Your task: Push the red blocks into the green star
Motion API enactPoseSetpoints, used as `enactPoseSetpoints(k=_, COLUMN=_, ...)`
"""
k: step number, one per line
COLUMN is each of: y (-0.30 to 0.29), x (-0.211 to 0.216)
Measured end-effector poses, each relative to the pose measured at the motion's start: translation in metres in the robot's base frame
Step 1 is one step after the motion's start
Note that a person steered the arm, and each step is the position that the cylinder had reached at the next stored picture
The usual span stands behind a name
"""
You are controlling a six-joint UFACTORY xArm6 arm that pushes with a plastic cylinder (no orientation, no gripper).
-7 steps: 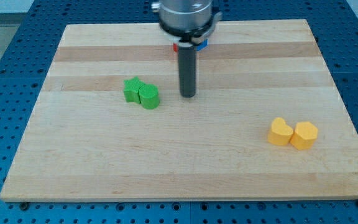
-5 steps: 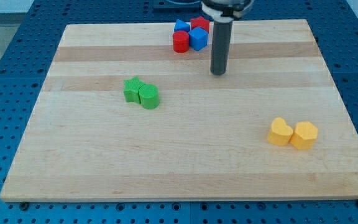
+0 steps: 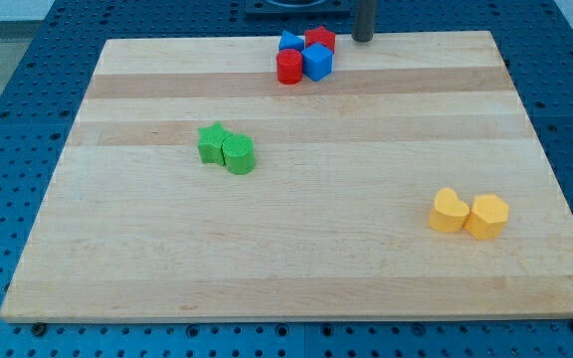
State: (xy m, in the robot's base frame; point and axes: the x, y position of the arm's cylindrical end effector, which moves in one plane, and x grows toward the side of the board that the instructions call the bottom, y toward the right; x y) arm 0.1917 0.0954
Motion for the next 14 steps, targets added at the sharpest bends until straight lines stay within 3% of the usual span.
enactPoseSetpoints(k=5, y=-0.040, x=0.002)
enactPoseSetpoints(k=14, y=-0.103, x=0.066)
